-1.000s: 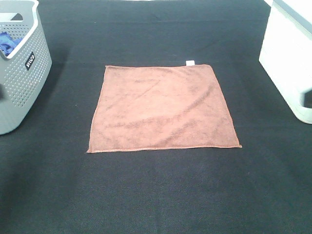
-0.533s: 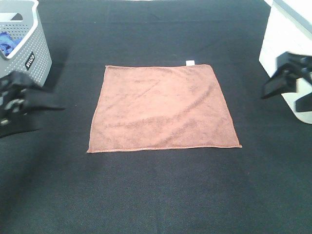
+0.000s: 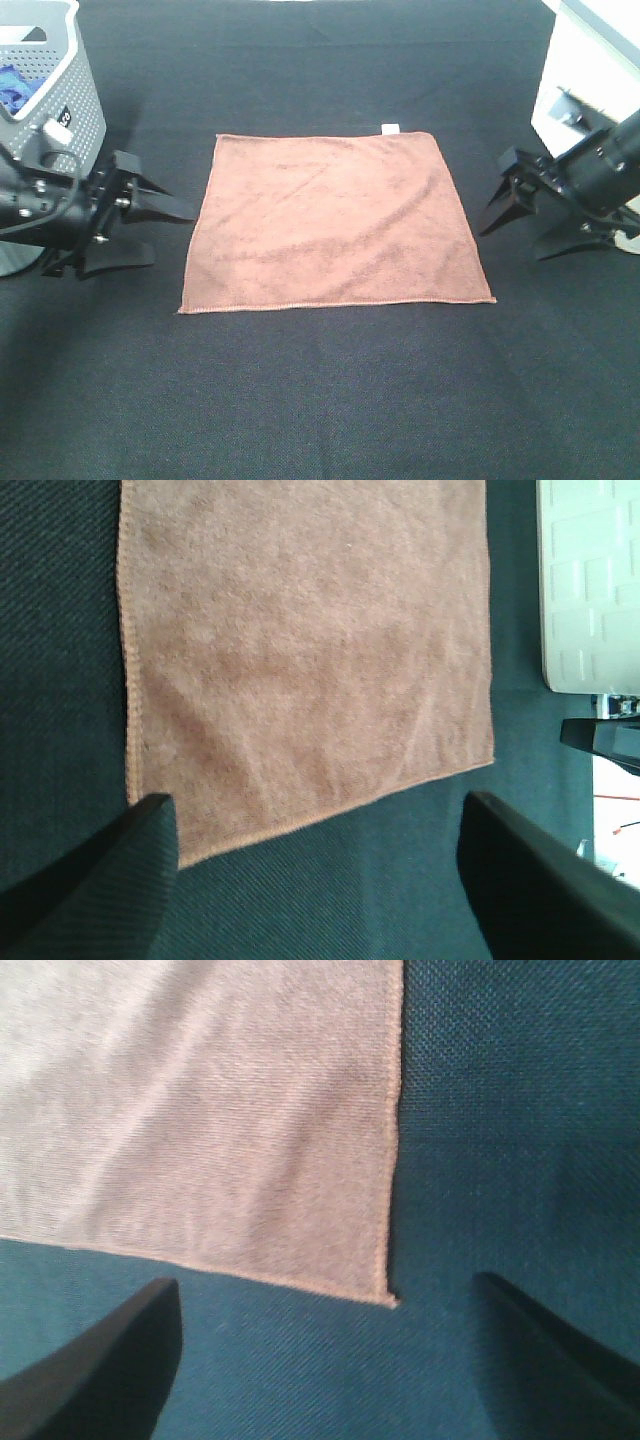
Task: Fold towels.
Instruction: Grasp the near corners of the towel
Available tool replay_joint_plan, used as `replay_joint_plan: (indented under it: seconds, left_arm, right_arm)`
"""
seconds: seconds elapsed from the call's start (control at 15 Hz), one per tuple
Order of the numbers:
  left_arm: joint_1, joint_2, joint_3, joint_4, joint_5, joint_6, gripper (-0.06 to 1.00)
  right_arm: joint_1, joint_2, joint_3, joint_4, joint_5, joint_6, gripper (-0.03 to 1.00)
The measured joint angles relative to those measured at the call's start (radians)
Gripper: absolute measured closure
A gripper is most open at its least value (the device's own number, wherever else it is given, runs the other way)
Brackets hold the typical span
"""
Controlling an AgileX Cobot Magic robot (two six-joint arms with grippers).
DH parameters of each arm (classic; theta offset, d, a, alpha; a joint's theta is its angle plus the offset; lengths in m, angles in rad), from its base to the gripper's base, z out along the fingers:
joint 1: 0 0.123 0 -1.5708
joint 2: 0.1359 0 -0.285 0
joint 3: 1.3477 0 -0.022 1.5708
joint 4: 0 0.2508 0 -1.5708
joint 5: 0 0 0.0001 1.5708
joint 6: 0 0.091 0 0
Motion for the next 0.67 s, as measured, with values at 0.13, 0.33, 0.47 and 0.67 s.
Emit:
replay_joint_plan:
  seconds: [0.13, 0.33, 0.47, 0.67]
  left_arm:
    - [-0.022, 0.018, -0.013, 0.0, -0.025, 0.004, 0.21]
    - [-0.078, 0.056, -0.025, 0.001, -0.157, 0.021, 0.21]
    - [-0.083, 0.088, -0.053, -0.001, -0.18, 0.035, 0.21]
    - [-0.083, 0.167, -0.114, -0.02, -0.159, 0.037, 0.21]
  right_arm:
    - [0.0, 0.031, -0.019, 0.002, 0.0, -0.002, 0.23]
    - [0.0, 0.114, -0.085, 0.008, 0.001, -0.018, 0.24]
    - [0.0, 0.173, -0.127, 0.04, 0.003, -0.027, 0.24]
    - [0.0, 0.22, -0.14, 0.062, 0.004, -0.066, 0.24]
